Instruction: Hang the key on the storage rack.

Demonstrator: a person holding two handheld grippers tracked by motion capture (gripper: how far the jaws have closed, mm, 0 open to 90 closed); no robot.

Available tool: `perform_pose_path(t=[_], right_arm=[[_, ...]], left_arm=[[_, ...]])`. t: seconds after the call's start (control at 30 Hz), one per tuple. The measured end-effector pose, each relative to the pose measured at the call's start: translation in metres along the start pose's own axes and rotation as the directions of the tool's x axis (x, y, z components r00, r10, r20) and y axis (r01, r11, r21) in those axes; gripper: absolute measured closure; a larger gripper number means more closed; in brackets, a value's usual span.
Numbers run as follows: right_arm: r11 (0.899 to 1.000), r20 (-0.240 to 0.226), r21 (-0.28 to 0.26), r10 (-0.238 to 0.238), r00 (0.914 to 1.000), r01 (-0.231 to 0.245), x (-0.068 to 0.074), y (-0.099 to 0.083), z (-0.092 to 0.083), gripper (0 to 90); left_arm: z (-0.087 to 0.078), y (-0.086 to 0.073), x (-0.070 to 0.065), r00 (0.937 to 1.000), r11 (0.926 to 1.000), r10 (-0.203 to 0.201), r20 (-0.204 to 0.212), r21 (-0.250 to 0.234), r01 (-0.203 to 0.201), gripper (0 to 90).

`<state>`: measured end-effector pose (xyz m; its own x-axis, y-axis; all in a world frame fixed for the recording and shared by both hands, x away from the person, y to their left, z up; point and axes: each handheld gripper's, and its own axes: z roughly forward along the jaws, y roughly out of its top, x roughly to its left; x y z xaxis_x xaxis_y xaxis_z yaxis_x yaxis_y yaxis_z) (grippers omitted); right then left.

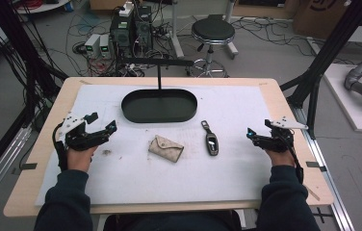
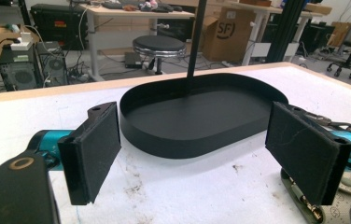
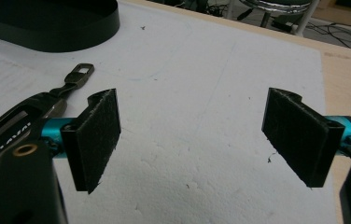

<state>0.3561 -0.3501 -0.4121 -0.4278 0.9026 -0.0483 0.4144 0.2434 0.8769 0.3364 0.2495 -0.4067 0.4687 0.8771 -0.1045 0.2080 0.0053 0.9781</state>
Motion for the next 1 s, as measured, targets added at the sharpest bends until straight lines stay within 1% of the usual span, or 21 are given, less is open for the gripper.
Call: perform_pose_path(t=[0.2, 0.37, 0.43, 0.57, 0.6, 0.63, 0.7, 0.77, 0.8, 0.87, 0.97, 1.0], right_arm=[[1.0, -0.003, -0.01, 0.014, 0.9999, -0.014, -0.002, 0.0, -0.001, 19.9], [0.999, -0.022, -0.026, 0.035, 0.9991, -0.035, -0.004, 0.001, 0.0, 19.8], [0.999, -0.017, -0.022, 0.029, 0.9994, -0.029, -0.002, 0.002, 0.0, 19.8], [0.999, -0.031, -0.033, 0.008, 0.9995, -0.009, 0.008, 0.007, 0.0, 19.9], [0.999, -0.031, -0.033, 0.008, 0.9995, -0.009, 0.008, 0.007, 0.0, 19.9], [0.999, -0.047, -0.032, 0.008, 0.9989, -0.009, 0.016, 0.01, 0.003, 19.9], [0.999, -0.056, -0.035, 0.003, 0.9985, -0.005, 0.022, 0.014, 0.009, 19.9], [0.999, -0.072, -0.034, 0.009, 0.9974, -0.011, 0.03, 0.018, 0.018, 19.9], [1.0, -0.083, -0.023, 0.002, 0.9965, -0.003, 0.035, 0.019, 0.023, 20.0], [1.0, -0.105, 0.012, -0.013, 0.9943, 0.015, 0.046, 0.02, 0.034, 20.2], [0.997, -0.133, 0.05, -0.049, 0.9899, 0.056, 0.062, 0.021, 0.045, 20.4], [0.997, -0.14, 0.055, -0.053, 0.9888, 0.061, 0.065, 0.021, 0.048, 20.7]], left_arm=[[0.0, 0.0, 0.001, 1.0, 1.0, -0.005, -0.007, -0.003, 0.005, 17.9], [0.001, -0.001, 0.002, 0.9999, 1.0, -0.007, -0.014, 0.002, 0.007, 17.9], [0.001, -0.001, 0.002, 0.9999, 1.0, -0.004, -0.013, 0.0, 0.004, 17.9], [0.0, -0.001, 0.001, 0.9999, 1.0, 0.005, -0.015, 0.008, -0.005, 17.9], [-0.002, -0.002, 0.001, 0.9998, 1.0, 0.006, -0.016, 0.005, -0.006, 17.9], [-0.004, -0.002, 0.0, 0.9998, 0.9999, 0.009, -0.019, 0.013, -0.008, 18.1], [-0.006, -0.004, 0.002, 0.9997, 0.9999, 0.008, -0.025, 0.011, -0.008, 18.3], [-0.007, -0.005, 0.003, 0.9996, 0.9999, 0.003, -0.029, 0.013, -0.003, 18.3], [-0.009, -0.007, 0.005, 0.9992, 0.9999, -0.002, -0.039, 0.014, 0.003, 18.3], [-0.01, -0.007, 0.006, 0.9989, 0.9999, -0.006, -0.046, 0.013, 0.007, 18.3], [-0.01, -0.007, 0.006, 0.999, 0.9998, -0.002, -0.044, 0.018, 0.003, 18.4], [-0.01, -0.007, 0.005, 0.999, 0.9999, 0.0, -0.044, 0.016, 0.0, 18.4]])
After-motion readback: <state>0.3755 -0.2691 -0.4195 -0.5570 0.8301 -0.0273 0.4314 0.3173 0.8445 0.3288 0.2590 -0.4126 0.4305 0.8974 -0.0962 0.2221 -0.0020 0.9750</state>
